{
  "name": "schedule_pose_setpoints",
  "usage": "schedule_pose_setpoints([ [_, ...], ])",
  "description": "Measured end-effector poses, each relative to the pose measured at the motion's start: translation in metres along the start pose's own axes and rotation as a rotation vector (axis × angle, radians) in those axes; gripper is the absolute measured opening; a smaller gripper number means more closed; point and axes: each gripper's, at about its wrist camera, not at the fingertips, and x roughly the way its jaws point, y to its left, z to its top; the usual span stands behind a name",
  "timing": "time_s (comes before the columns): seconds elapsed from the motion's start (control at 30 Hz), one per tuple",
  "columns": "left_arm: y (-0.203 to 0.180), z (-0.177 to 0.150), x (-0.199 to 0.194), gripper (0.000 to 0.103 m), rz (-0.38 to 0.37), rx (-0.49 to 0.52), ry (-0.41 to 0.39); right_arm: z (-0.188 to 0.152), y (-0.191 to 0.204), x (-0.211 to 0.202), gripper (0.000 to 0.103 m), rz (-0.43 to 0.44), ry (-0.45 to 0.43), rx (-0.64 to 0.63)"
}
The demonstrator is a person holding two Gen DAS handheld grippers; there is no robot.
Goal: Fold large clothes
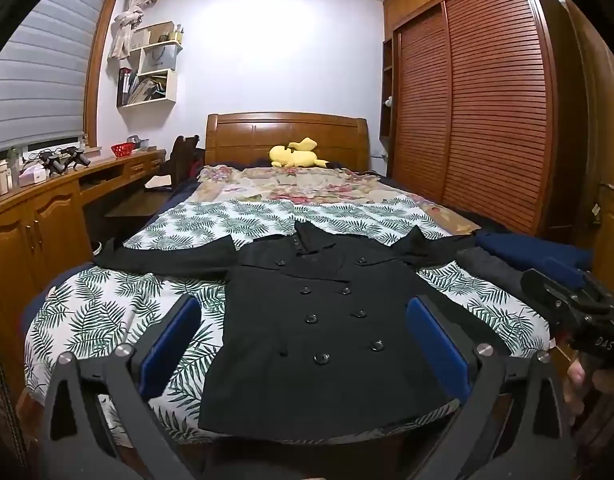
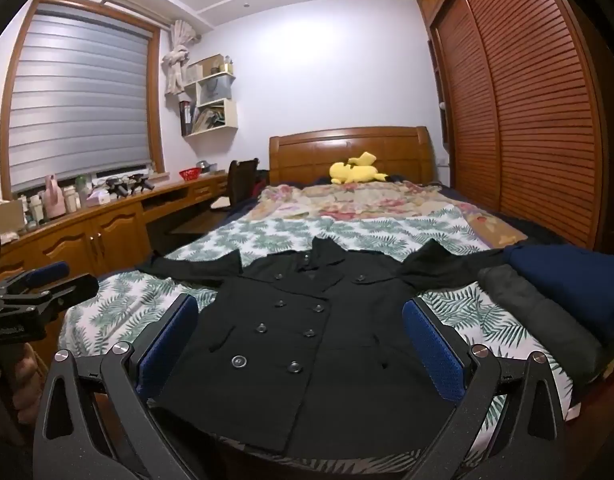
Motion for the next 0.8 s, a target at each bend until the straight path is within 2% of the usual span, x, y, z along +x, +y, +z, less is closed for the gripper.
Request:
schedule_pose_setpoints([
  [0.8,0.0005,0.0009,-0.0009,0.103,0.017,0.002,-0.004,-0.0026,-0.0018,0.001,0.103,0.002,-0.001,0.005],
])
